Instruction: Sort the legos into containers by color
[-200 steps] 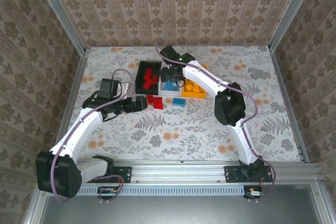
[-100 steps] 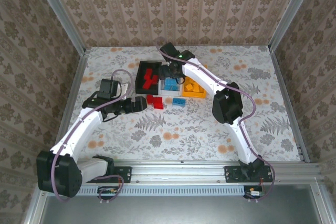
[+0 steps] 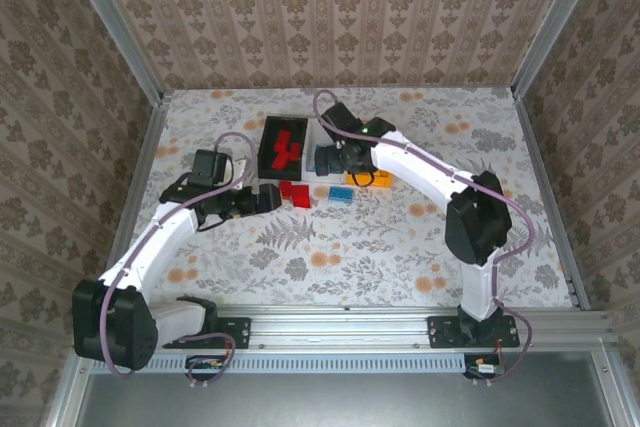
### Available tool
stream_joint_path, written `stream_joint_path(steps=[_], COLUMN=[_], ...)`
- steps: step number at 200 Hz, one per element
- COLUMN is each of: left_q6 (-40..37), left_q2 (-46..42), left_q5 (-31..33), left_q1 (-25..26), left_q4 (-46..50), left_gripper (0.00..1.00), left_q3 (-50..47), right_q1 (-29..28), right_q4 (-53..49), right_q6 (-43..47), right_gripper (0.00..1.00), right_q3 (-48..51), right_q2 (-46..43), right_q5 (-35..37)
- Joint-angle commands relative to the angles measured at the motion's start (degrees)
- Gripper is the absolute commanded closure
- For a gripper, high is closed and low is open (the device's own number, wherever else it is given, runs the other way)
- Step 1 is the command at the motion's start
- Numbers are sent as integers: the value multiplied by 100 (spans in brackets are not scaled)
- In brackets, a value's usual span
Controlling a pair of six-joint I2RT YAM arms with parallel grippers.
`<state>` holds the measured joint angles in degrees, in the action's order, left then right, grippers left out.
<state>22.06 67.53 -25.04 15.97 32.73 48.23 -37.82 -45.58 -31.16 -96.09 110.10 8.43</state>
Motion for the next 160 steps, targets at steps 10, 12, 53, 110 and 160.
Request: stream_joint_path(steps=[10,12,53,110,160], left_q6=[7,6,-34,-80,-128], left_q2=[69,68,-62,-158,-198], left_q5=[-227,-233,-189,-142,-124], left_q1=[-42,-41,-41,-67,-128], left_q4=[-100,-100,-33,57,93], left_gripper=[0,0,0,0,0], left_q3=[111,115,76,29,11], right_q1=[-260,-271,-345,-254,-121], right_q4=[408,416,546,498,545], right_q6=[-425,-437,-628,-818,-945], right_gripper=[7,7,7,11,15], right_q3=[681,691,774,423,434], right_q2=[74,93,457,1018,1139], right_q5=[-52,-58,49,279,381])
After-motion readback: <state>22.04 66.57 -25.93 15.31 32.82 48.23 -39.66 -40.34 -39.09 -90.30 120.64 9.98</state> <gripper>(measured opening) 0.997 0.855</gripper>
